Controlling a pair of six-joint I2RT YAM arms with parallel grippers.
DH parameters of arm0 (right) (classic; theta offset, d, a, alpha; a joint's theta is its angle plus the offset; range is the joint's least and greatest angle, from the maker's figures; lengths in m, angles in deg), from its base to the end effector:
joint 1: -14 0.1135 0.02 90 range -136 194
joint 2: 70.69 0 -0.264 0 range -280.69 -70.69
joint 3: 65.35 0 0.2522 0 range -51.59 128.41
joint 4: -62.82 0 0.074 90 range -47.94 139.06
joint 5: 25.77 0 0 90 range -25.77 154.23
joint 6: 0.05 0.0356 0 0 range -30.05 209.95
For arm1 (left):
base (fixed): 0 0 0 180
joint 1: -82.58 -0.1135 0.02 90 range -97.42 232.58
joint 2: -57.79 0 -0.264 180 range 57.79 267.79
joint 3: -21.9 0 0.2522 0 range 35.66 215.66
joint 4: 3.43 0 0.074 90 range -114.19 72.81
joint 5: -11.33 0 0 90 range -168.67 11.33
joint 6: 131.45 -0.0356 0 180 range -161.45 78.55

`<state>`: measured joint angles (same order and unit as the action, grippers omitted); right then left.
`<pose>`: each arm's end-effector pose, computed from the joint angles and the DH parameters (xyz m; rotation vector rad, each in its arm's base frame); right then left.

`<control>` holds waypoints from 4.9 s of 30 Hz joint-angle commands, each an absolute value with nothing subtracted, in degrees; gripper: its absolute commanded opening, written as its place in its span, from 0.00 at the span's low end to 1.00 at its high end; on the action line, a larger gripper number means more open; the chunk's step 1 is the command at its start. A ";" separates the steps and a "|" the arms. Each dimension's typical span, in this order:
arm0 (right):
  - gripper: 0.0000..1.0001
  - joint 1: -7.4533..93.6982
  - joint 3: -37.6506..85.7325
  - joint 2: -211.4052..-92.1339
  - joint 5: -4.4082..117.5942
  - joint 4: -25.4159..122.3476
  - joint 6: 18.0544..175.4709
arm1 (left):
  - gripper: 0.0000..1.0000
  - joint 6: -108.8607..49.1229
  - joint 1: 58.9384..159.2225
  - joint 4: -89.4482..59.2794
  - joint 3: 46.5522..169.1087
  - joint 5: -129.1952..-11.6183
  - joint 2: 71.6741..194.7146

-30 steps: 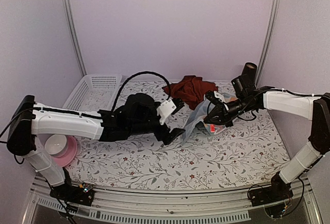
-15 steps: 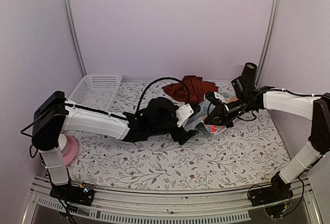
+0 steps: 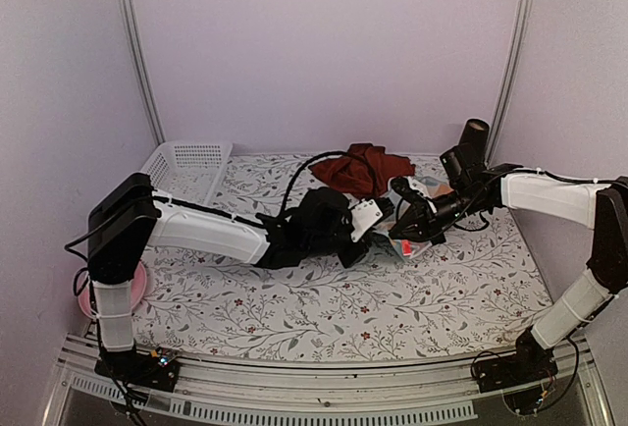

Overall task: Roll the towels
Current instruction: Pass from the right arm to the left, then pick up the towel from the center of the board.

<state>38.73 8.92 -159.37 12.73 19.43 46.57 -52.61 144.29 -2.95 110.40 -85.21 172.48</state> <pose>0.2694 0.1548 0.2333 -1.5405 1.7120 0.9790 0.2193 -0.3988 0.1946 1.1546 1.6876 -0.4427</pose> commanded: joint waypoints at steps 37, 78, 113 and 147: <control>0.88 40.61 -7.30 -155.99 36.24 43.37 33.77 | 0.00 -34.69 135.70 -5.56 80.82 -95.18 140.96; 0.02 54.72 -4.93 -160.72 53.08 53.00 40.77 | 0.22 -33.52 134.18 -6.90 78.49 -93.93 140.91; 0.03 44.01 8.52 -169.53 53.26 39.13 55.52 | 0.79 -52.71 151.55 -8.17 101.23 -89.00 173.41; 0.03 43.62 8.39 -170.66 52.87 38.50 54.92 | 0.36 -56.67 150.18 -14.26 108.37 -80.77 180.67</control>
